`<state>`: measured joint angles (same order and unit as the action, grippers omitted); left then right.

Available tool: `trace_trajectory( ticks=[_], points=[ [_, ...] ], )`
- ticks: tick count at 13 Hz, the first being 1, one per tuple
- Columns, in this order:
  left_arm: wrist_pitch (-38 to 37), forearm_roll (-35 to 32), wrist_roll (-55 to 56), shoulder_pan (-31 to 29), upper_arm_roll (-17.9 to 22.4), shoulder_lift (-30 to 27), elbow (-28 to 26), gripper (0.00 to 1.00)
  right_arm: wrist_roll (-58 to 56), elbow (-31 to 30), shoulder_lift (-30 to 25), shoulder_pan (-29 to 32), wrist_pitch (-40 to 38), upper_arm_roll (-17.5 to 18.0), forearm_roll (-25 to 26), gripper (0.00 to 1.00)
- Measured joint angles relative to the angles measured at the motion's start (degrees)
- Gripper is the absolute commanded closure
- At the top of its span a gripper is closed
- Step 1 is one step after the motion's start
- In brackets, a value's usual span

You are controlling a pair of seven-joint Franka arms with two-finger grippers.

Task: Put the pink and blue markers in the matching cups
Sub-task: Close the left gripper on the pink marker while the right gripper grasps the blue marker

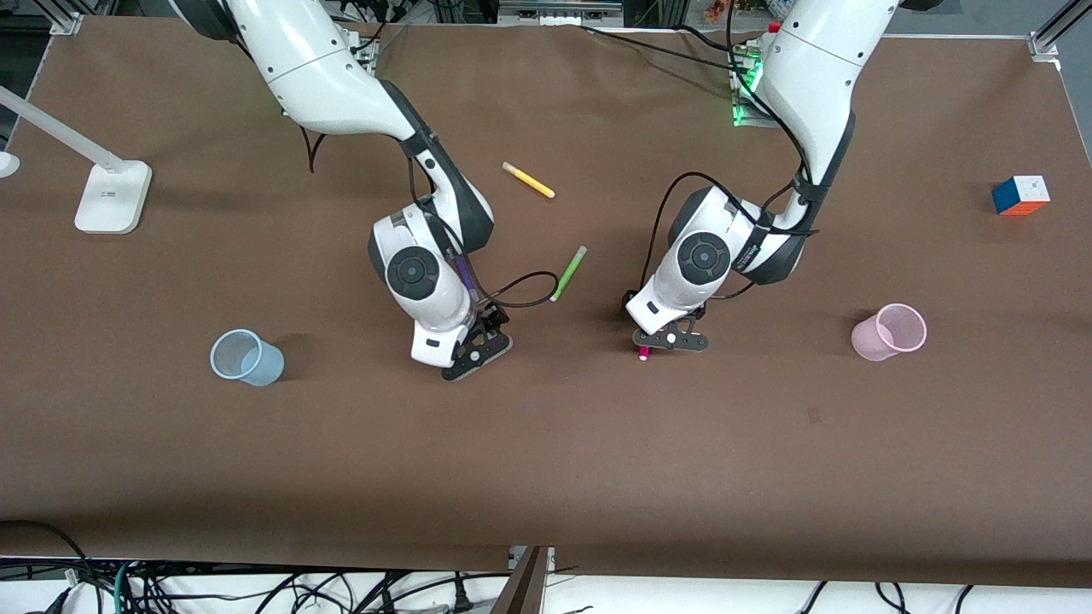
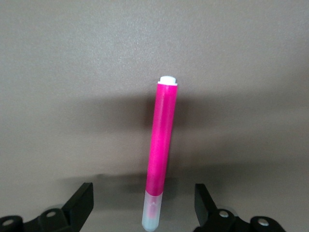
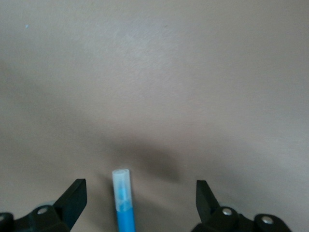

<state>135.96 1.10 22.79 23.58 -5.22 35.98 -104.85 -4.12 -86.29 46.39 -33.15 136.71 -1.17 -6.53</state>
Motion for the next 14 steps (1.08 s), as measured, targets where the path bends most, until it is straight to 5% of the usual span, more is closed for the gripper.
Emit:
trace_trajectory(
  ticks=[2, 3, 6, 7, 10, 12, 14],
  points=[
    [0.0, 0.0, 0.8, 0.0, 0.0, 0.0, -0.4, 0.53, 0.0, 0.2, 0.4, -0.6, 0.1, 0.0, 0.0, 0.26],
    [0.0, 0.0, 1.0, 0.0, 0.0, 0.0, -0.6, 0.60, 0.0, 0.3, 0.4, -0.7, 0.1, 0.0, 0.0, 0.56],
    [0.0, 0.0, 2.0, 0.2, -0.1, 0.0, -1.2, 0.76, 0.0, 0.6, 0.4, -0.7, 0.1, -0.1, 0.0, 0.58],
    [0.0, 0.0, 2.7, 0.4, -0.1, 0.0, -1.4, 0.97, 0.0, 0.6, 0.4, -0.7, 0.1, -0.2, 0.0, 0.57],
    [0.2, 0.0, 4.0, 0.8, 0.0, -0.2, -1.4, 1.00, 0.0, 0.5, 0.6, -0.7, 0.1, -0.2, 0.0, 0.65],
    [-0.6, 0.0, 3.8, 0.0, 0.3, -1.2, -1.2, 1.00, 0.0, 0.5, 0.8, -0.7, 0.1, -0.2, 0.0, 0.94],
    [-6.0, -0.1, 1.6, -2.0, 0.5, -4.1, -0.8, 1.00, 0.0, 0.6, 0.7, -0.7, 0.1, -0.3, 0.0, 1.00]
  ],
)
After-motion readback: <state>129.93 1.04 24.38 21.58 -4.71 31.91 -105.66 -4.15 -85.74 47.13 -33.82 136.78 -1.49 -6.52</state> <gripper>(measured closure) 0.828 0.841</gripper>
